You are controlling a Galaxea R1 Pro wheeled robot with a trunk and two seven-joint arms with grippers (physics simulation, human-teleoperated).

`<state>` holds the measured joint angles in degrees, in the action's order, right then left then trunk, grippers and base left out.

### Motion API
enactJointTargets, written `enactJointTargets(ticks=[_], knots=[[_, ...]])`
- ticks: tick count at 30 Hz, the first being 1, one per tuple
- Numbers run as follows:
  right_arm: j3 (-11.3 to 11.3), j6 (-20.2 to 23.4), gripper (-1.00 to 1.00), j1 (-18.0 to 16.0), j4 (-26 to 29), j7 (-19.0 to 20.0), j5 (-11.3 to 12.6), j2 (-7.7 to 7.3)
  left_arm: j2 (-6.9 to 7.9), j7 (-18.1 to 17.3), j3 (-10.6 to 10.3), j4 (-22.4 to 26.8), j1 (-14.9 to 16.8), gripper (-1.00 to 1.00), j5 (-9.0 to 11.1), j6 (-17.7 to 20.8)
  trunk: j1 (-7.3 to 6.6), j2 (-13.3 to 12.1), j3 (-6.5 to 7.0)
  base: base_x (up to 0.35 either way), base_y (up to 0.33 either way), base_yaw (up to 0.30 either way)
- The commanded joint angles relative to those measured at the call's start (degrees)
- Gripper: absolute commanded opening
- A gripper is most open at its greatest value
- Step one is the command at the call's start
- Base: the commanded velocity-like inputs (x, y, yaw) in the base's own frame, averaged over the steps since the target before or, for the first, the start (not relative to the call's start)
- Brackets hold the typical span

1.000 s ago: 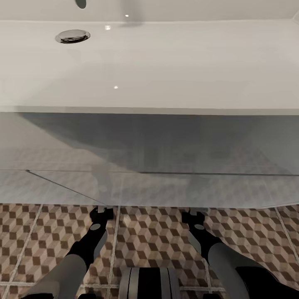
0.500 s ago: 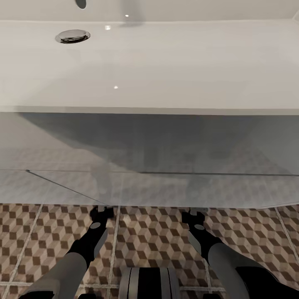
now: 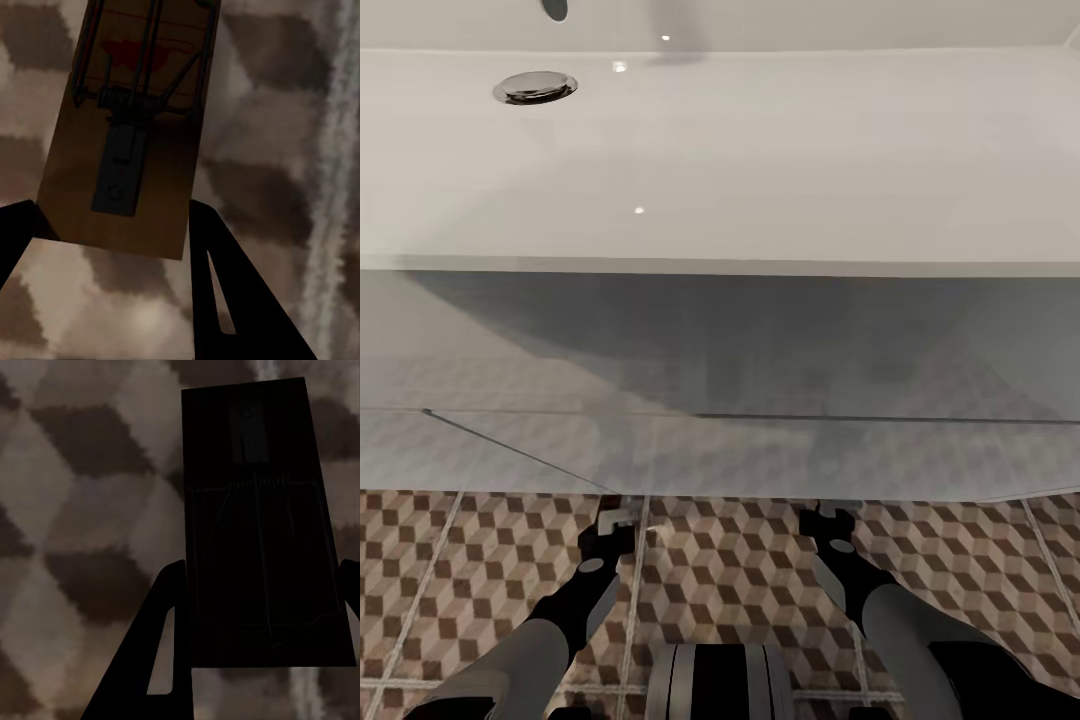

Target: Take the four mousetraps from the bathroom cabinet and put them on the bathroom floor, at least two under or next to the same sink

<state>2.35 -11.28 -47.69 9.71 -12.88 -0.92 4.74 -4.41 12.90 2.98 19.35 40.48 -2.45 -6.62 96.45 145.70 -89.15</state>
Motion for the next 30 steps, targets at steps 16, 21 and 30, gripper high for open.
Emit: enactJointTargets(ticks=[16,21,30], knots=[[0.27,-0.16,-1.0,-1.31,0.09,-0.11,0.21,0.06,0.22,0.03,0.44,-0.17,0.04,-1.0,-0.37,-2.23,-0.01,0.01,-0.03,0.0,0.0,0.0],[0.28,-0.21,-1.0,-1.34,0.0,-0.06,0.22,0.19,0.27,-0.15,0.45,0.71,0.04,-1.0,-0.34,-2.22,-0.01,0.01,-0.03,0.0,0.0,0.0],[0.2,-0.44,-1.0,-1.35,0.06,-0.16,-0.29,0.79,0.21,-0.24,0.45,1.44,0.04,-1.0,-0.17,-2.17,-0.01,0.01,-0.03,0.0,0.0,0.0]])
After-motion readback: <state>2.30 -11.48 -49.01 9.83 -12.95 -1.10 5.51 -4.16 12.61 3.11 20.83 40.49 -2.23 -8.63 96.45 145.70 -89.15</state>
